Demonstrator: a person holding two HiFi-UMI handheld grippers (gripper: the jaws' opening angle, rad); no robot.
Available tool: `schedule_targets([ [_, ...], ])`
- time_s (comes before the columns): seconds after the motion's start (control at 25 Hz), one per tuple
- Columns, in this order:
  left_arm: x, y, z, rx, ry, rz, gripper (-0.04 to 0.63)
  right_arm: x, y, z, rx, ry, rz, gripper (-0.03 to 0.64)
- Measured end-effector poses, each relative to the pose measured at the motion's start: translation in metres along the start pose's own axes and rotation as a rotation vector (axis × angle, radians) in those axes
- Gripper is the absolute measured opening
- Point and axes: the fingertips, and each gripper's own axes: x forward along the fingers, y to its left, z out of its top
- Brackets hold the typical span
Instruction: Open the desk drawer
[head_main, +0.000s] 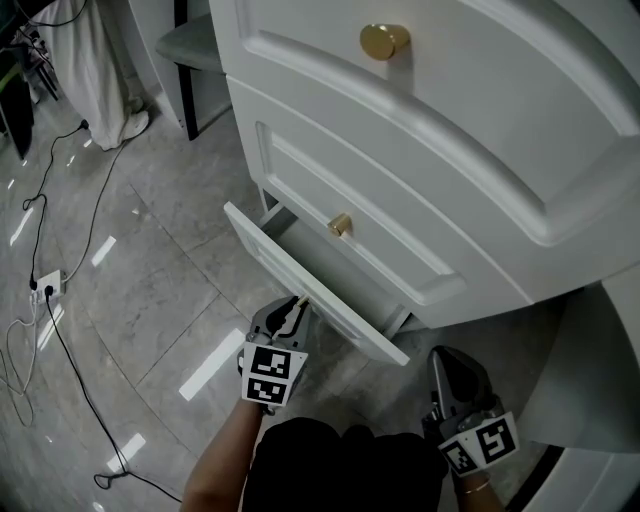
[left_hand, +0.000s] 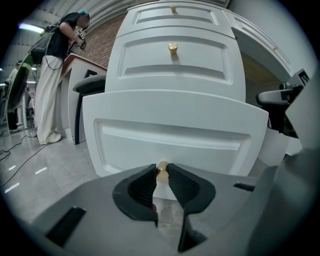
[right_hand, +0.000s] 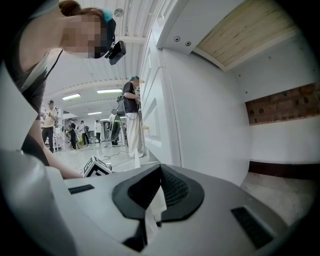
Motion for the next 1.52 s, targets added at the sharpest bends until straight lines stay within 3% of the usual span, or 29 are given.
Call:
schedule_targets([
  [0.8,-0.056,0.011,-0.030,-0.038,0.033,0.047,0.083,0.021,0.021,0.018,0.001,-0.004,0.095,0.005],
  [1.52,-0.069,0.010,-0.023,-0.062,0.027,0.054,0.083,0.037,0.034,0.029,-0.003,0.002,0.153,0.005],
])
